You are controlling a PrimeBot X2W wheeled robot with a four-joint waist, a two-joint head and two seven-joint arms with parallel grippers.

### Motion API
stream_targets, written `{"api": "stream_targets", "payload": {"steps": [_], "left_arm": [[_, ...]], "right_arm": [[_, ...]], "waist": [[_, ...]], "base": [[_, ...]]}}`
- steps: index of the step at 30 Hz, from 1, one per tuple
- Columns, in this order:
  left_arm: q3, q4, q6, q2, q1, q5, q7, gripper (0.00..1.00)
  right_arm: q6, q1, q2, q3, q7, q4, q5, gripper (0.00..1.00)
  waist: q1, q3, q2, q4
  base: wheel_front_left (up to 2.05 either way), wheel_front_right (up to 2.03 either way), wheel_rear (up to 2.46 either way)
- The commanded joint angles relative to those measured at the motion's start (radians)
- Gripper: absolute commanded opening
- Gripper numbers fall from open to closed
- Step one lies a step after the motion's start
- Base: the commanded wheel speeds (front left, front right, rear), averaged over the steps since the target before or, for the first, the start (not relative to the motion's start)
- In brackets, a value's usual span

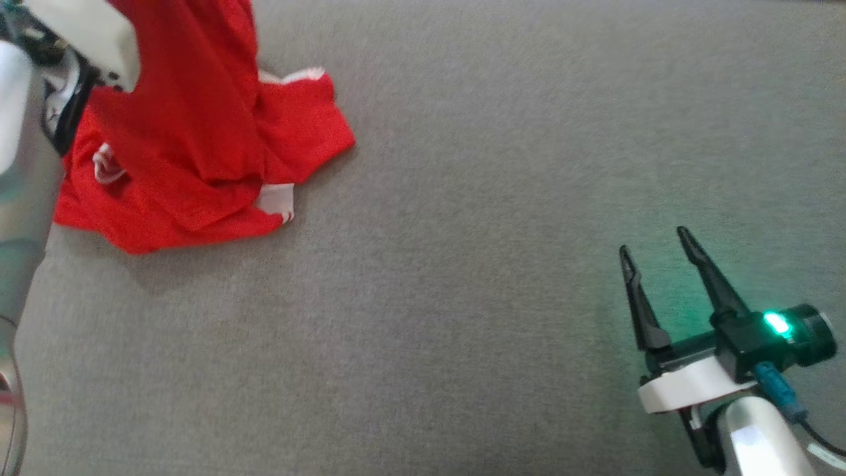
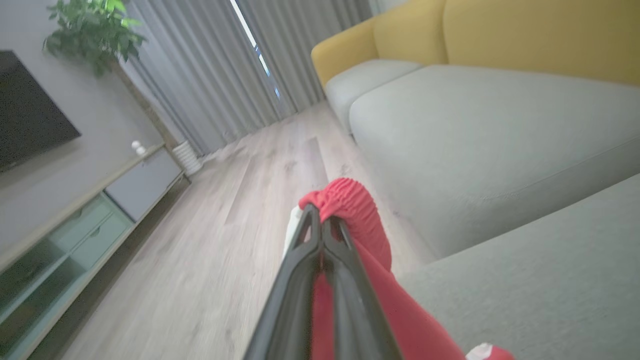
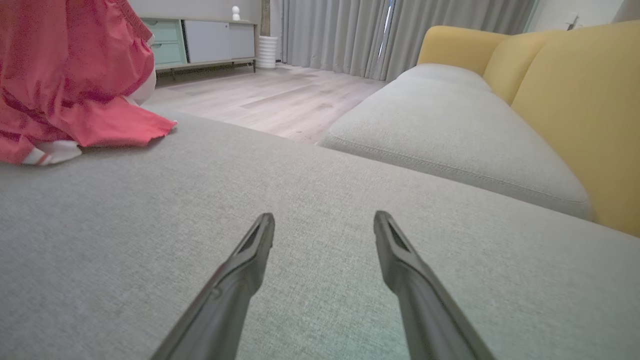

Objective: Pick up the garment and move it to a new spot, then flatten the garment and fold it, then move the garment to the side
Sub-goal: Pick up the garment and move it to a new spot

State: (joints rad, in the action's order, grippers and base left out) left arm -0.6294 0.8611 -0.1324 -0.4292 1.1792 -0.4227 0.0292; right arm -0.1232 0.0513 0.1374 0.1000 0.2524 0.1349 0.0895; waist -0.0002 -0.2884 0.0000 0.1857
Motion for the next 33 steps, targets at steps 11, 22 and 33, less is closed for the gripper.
{"api": "stream_targets", "payload": {"steps": [11, 22, 33], "left_arm": [[-0.185, -0.222, 0.002, -0.076, 0.161, -0.081, 0.002, 0.0], [-0.212, -0.225, 0.016, 0.034, 0.189, -0.14, 0.082, 0.0], [-0.197, -0.121, 0.064, 0.127, -0.188, -0.256, 0.215, 0.0]], "right_arm": [[-0.008, -0.015, -0.076, 0.063, 0.009, 0.006, -0.027, 1.0], [-0.008, -0.023, -0.087, 0.094, 0.009, 0.015, -0.069, 1.0], [-0.008, -0.035, -0.087, 0.087, 0.009, 0.002, -0.113, 1.0]], "waist": [[0.0002, 0.203, 0.0, -0.244], [0.0002, 0.239, 0.0, -0.451], [0.0002, 0.219, 0.0, -0.451]], "base": [[0.0, 0.0, 0.0], [0.0, 0.0, 0.0], [0.0, 0.0, 0.0]]}}
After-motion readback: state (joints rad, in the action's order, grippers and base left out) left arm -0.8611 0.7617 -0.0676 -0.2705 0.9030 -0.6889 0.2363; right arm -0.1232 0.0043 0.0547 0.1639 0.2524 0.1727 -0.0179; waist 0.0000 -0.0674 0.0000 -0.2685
